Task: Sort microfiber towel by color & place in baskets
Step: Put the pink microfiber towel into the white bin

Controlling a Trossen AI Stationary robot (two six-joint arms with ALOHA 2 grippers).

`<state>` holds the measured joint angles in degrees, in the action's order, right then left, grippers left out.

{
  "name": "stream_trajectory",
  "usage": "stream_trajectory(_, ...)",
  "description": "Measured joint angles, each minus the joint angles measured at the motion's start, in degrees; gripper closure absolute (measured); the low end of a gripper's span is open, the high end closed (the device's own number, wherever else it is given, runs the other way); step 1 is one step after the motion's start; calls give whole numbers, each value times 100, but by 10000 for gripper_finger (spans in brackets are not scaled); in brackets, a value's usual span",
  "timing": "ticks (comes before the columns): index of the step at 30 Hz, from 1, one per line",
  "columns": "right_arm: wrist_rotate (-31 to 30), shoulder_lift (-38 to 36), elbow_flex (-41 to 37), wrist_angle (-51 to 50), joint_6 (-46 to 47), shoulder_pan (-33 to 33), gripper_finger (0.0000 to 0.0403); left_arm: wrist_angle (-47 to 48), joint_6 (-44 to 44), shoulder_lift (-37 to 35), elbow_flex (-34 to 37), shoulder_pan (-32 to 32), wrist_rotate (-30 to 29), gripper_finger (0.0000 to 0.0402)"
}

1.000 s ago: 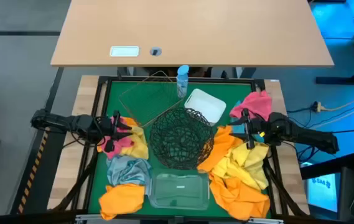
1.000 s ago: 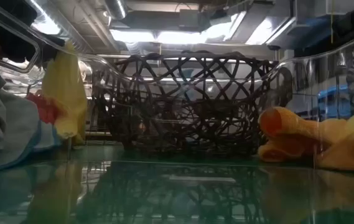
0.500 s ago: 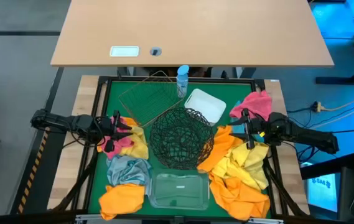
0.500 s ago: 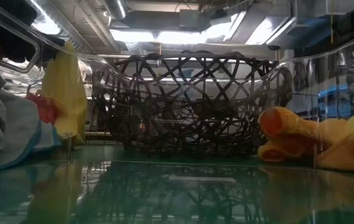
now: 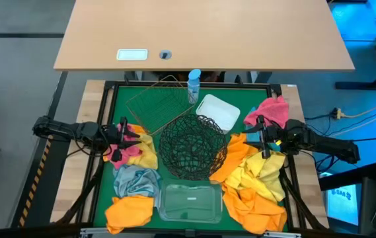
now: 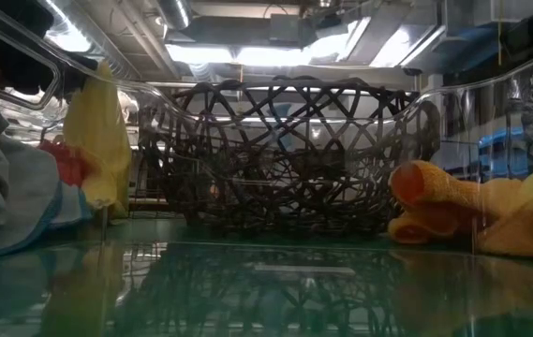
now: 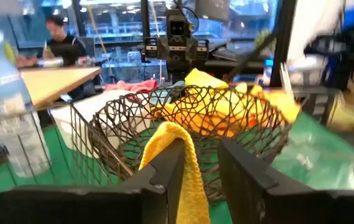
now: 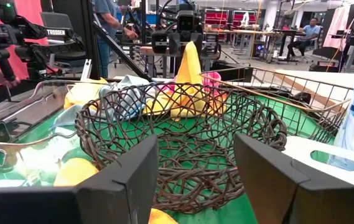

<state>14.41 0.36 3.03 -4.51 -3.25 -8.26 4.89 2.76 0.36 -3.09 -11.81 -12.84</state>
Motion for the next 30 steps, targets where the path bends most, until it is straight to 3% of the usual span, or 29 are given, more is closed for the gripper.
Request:
stream_trajectory(9, -2, 0, 0, 239, 43, -1, 194, 0, 387, -2, 0, 2, 2, 306)
stream_trajectory(14, -82, -2, 0, 1318, 1122, 1, 194, -49, 387, 0, -2, 0, 4, 306)
stream_trajectory(21, -1333, -2, 0, 2771, 1434, 1, 194, -107, 225, -1, -2, 2, 11, 306)
stream_trajectory(26, -1876, 0, 0, 2906, 1350, 0, 194, -111, 159, 0, -2, 2, 11, 306)
stream_trajectory(30, -2147, 113, 0, 2898, 1349, -1, 194, -112, -684, -2, -2, 0, 13, 306)
